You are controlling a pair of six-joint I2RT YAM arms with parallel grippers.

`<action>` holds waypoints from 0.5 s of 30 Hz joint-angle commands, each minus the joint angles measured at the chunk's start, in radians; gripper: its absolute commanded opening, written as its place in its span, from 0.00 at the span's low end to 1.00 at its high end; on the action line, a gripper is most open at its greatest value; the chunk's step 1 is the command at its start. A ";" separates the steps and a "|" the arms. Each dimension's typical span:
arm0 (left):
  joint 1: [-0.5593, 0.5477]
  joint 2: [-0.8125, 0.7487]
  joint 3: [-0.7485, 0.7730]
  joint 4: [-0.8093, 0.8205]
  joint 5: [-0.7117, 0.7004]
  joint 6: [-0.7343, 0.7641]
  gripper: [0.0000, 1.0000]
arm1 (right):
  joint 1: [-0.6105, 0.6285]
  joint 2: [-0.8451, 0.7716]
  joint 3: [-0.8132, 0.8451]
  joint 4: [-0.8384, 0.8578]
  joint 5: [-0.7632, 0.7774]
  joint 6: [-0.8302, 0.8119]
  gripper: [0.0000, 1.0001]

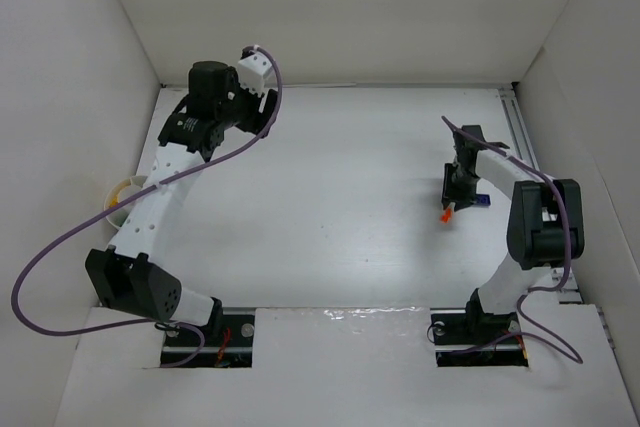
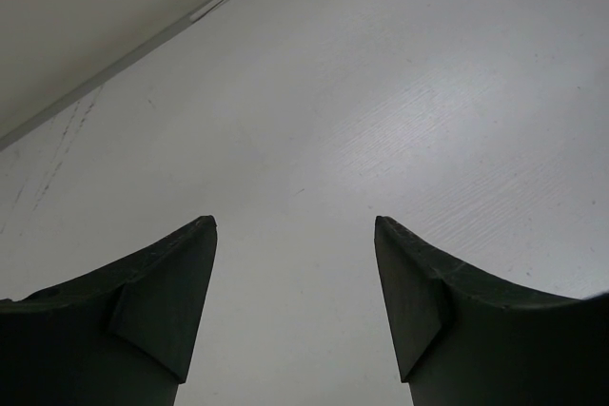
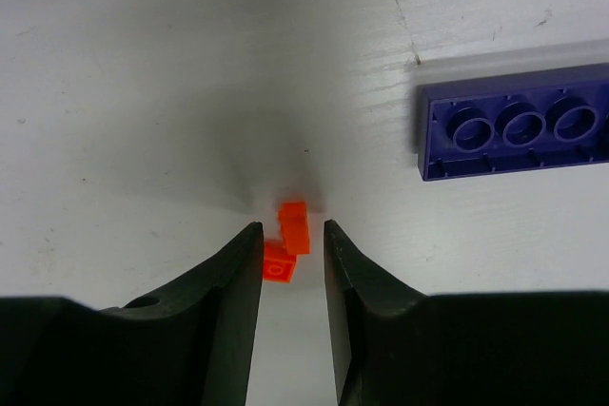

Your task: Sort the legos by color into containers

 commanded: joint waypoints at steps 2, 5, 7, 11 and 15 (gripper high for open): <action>0.000 -0.036 -0.028 0.043 -0.020 -0.020 0.65 | 0.013 -0.005 0.005 0.027 0.012 0.013 0.37; 0.000 -0.036 -0.037 0.052 -0.020 -0.020 0.65 | 0.022 -0.005 -0.005 0.027 0.012 0.013 0.36; 0.000 -0.036 -0.037 0.052 -0.020 -0.020 0.66 | 0.022 -0.005 -0.006 0.036 0.012 0.013 0.36; 0.000 -0.046 -0.049 0.052 -0.029 -0.029 0.90 | 0.031 0.004 -0.006 0.036 0.012 0.013 0.35; 0.000 -0.046 -0.060 0.043 -0.050 -0.029 1.00 | 0.031 0.015 -0.006 0.045 0.022 0.013 0.35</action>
